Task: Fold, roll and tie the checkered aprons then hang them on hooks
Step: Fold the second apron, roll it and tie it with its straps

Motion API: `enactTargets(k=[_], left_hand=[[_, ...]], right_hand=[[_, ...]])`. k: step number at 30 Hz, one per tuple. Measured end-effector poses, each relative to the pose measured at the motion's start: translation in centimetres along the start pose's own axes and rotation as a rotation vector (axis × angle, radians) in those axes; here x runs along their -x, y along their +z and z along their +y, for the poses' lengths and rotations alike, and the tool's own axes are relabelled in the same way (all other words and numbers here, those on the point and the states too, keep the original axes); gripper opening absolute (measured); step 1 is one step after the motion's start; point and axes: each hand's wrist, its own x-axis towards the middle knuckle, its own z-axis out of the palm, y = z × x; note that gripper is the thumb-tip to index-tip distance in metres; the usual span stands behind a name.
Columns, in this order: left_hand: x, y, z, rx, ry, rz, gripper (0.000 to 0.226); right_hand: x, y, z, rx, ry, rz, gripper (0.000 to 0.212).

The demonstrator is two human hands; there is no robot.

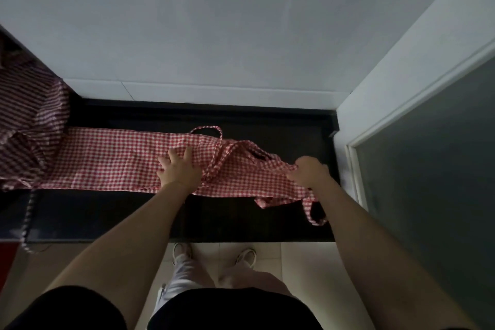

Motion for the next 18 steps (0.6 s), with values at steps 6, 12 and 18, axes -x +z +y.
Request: enactTargets(k=[6, 12, 18], left_hand=[[-0.6, 0.4, -0.7, -0.007, 0.015, 0.011, 0.070], [-0.5, 1.0, -0.8, -0.068, 0.039, 0.000, 0.080], [-0.7, 0.6, -1.1, -0.084, 0.047, -0.042, 0.092]], right_hand=[[0.3, -1.4, 0.3, 0.143, 0.168, 0.541, 0.034], [-0.7, 0.7, -1.3, 0.154, 0.026, 0.240, 0.053], [-0.2, -0.7, -1.1, 0.303, 0.167, 0.098, 0.039]])
